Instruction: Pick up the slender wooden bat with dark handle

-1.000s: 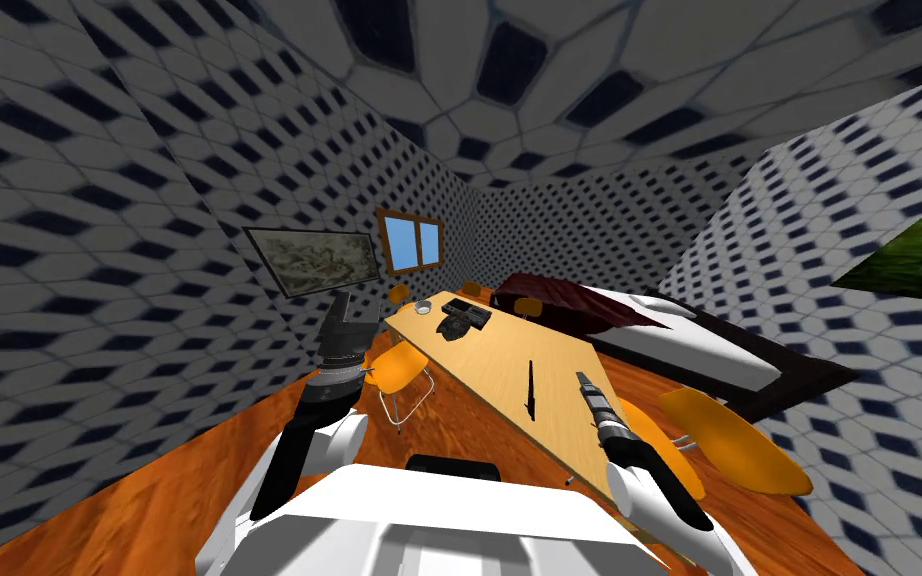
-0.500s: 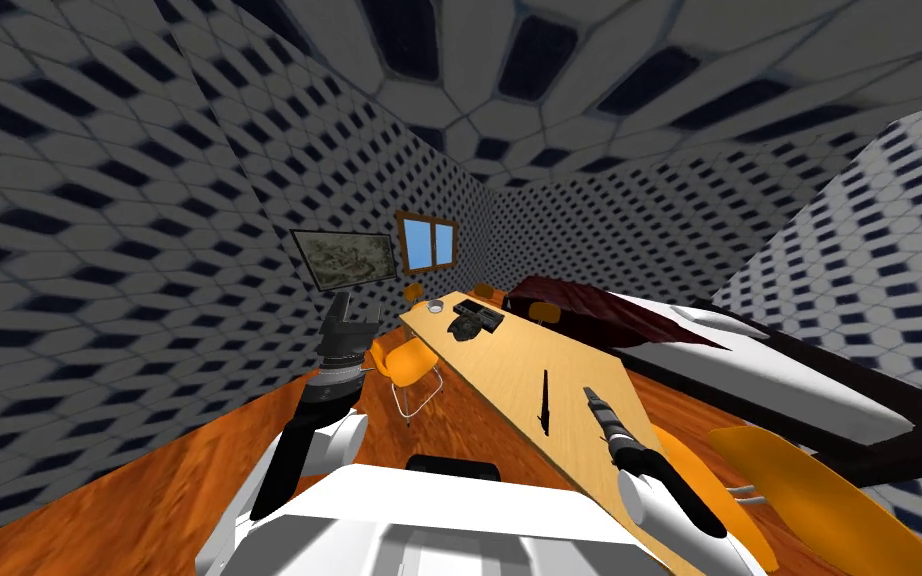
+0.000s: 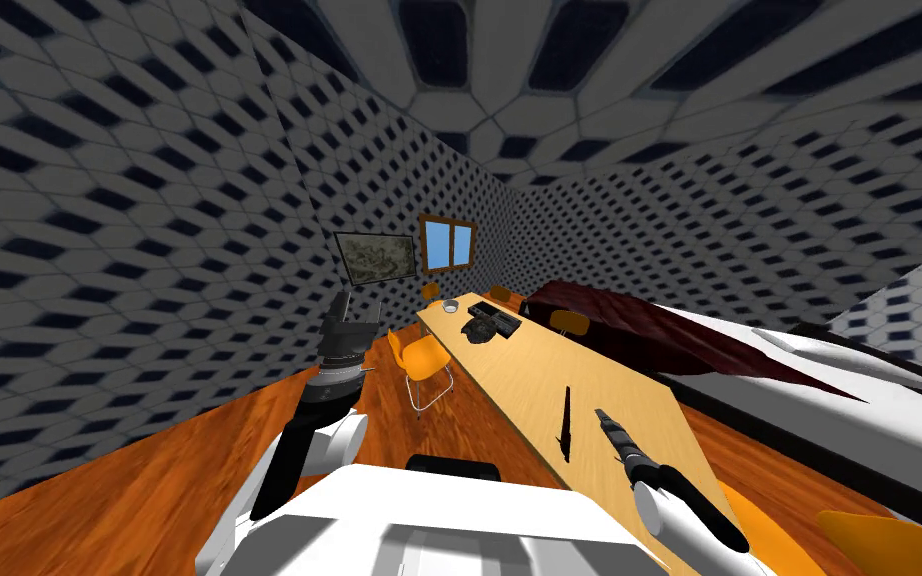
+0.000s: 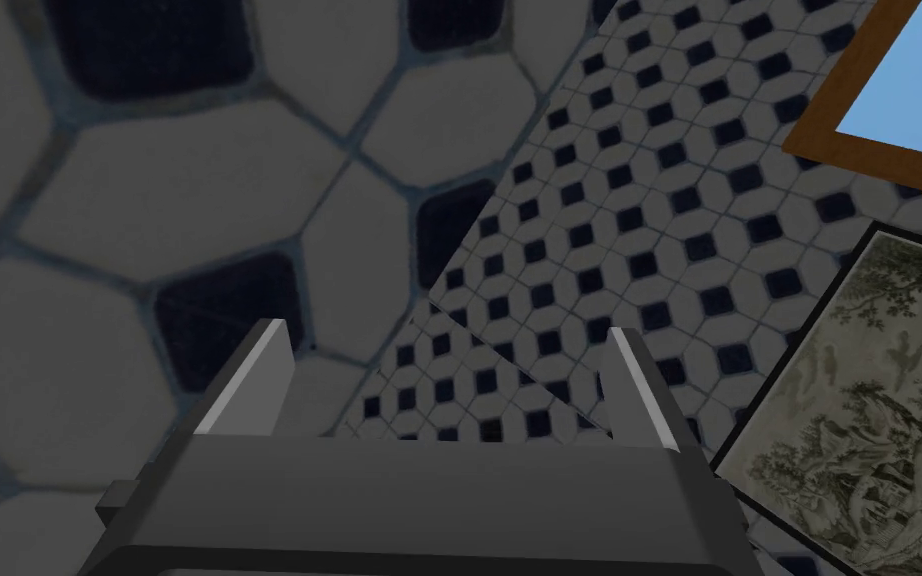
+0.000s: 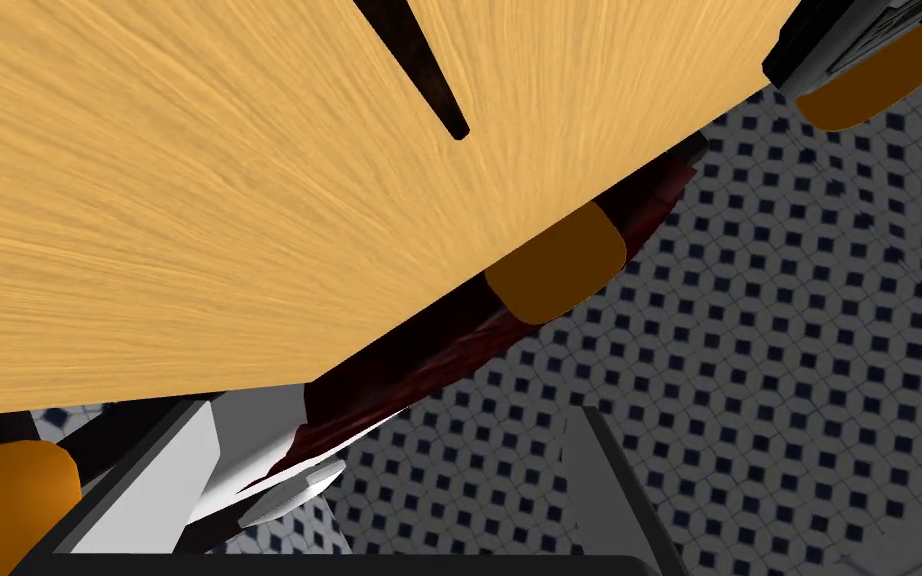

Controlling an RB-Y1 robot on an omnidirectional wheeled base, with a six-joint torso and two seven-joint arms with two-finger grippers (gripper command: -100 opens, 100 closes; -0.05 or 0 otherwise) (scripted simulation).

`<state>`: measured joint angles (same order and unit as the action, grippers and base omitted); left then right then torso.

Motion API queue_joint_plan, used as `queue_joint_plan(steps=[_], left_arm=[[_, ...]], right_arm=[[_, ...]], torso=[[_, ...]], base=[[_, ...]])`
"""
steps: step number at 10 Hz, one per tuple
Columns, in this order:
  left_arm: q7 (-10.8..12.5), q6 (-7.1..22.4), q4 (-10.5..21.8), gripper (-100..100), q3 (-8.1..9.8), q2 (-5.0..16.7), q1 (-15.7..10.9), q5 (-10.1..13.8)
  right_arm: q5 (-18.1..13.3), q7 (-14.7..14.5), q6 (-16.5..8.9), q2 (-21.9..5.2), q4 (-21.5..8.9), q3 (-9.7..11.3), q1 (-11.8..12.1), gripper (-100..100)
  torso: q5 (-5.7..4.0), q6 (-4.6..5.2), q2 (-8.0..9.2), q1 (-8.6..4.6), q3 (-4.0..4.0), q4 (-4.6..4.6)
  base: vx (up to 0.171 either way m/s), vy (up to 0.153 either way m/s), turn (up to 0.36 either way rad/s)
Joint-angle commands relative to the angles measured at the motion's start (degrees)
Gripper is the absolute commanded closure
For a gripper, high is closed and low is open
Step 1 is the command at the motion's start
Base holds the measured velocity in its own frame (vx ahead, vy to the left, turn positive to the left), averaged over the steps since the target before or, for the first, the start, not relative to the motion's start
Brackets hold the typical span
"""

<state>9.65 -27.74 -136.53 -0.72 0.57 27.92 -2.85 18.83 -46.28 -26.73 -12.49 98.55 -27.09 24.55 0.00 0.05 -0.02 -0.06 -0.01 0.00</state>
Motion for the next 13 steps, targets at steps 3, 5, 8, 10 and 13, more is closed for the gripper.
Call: queue_joint_plan(steps=[3,5,8,10,13], left_arm=[[0.0,0.0,0.0,0,0.0,0.0,0.0,0.0],[0.0,0.0,0.0,0,0.0,0.0,0.0,0.0],[0.0,0.0,0.0,0,0.01,0.0,0.0,0.0],[0.0,0.0,0.0,0,0.01,0.0,0.0,0.0],[0.0,0.0,0.0,0,0.01,0.0,0.0,0.0]], right_arm=[[1.5,-4.6,-5.5,-1.0,-4.7,-2.6,-1.0,-100],[2.4,-7.2,-8.4,-1.5,-7.2,-4.3,-1.3,-100],[4.2,-11.8,-13.9,-2.5,-11.6,-7.7,-2.0,-100],[5.0,-14.2,-16.9,-3.1,-13.7,-9.3,-2.4,-100],[6.4,-18.1,-20.9,-4.2,-18.3,-12.5,-3.1,-100]], torso=[[0.0,-0.01,-0.01,-0.01,0.0,0.0],[0.0,0.02,-0.02,-0.03,-0.01,0.0],[-0.01,0.07,-0.01,-0.05,-0.01,-0.01],[-0.01,0.07,-0.01,-0.05,-0.01,-0.01],[-0.01,0.03,-0.03,-0.06,-0.02,-0.01]], base=[[0.01,-0.01,0.259],[0.01,-0.012,0.214],[0.009,-0.017,0.27],[0.009,-0.018,0.222],[0.014,-0.027,0.29]])
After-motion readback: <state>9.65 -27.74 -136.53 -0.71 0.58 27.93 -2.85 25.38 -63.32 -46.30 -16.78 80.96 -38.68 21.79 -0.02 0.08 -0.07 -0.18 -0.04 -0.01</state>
